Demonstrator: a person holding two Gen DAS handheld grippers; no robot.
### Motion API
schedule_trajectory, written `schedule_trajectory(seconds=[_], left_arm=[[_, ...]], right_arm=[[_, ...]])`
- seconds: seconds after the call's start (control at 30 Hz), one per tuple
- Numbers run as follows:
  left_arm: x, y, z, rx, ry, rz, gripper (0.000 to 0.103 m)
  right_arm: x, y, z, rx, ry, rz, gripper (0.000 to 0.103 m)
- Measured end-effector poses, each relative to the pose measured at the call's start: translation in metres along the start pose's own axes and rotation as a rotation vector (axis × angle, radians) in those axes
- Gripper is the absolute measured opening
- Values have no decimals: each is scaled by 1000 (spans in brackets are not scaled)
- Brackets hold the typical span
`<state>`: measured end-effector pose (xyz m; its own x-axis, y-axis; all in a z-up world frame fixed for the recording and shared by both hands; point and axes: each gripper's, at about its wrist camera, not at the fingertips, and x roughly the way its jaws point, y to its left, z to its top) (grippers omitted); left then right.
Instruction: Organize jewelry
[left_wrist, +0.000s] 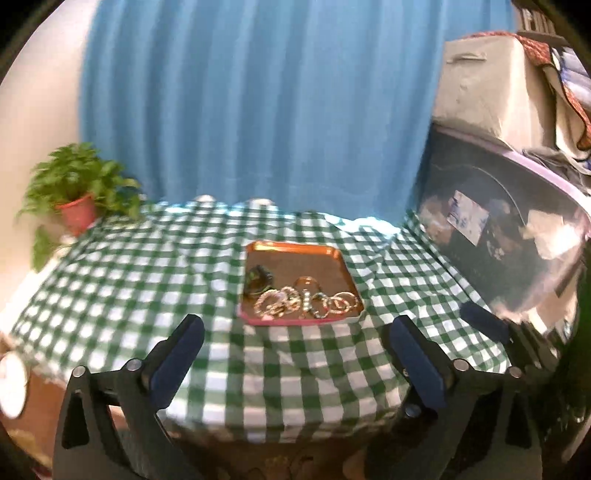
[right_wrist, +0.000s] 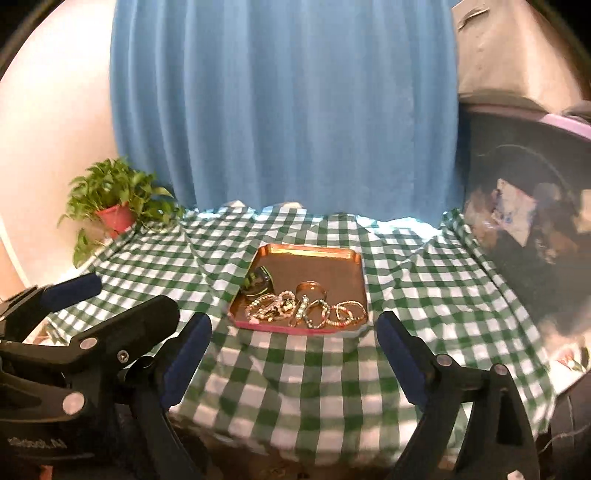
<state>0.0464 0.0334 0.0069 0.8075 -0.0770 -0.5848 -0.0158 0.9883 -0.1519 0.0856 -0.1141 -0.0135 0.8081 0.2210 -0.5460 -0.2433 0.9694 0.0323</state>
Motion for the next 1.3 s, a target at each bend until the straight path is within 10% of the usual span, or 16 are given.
schedule_trajectory(seconds=[0.43,1.3], left_arm=[[-82,-33,-39,74,49,214,103],[-50,-45,-57,143,156,186,103]], right_arm=[[-75,9,-38,73,54,-16,94],[-61,1,-69,155,155,-39,94]])
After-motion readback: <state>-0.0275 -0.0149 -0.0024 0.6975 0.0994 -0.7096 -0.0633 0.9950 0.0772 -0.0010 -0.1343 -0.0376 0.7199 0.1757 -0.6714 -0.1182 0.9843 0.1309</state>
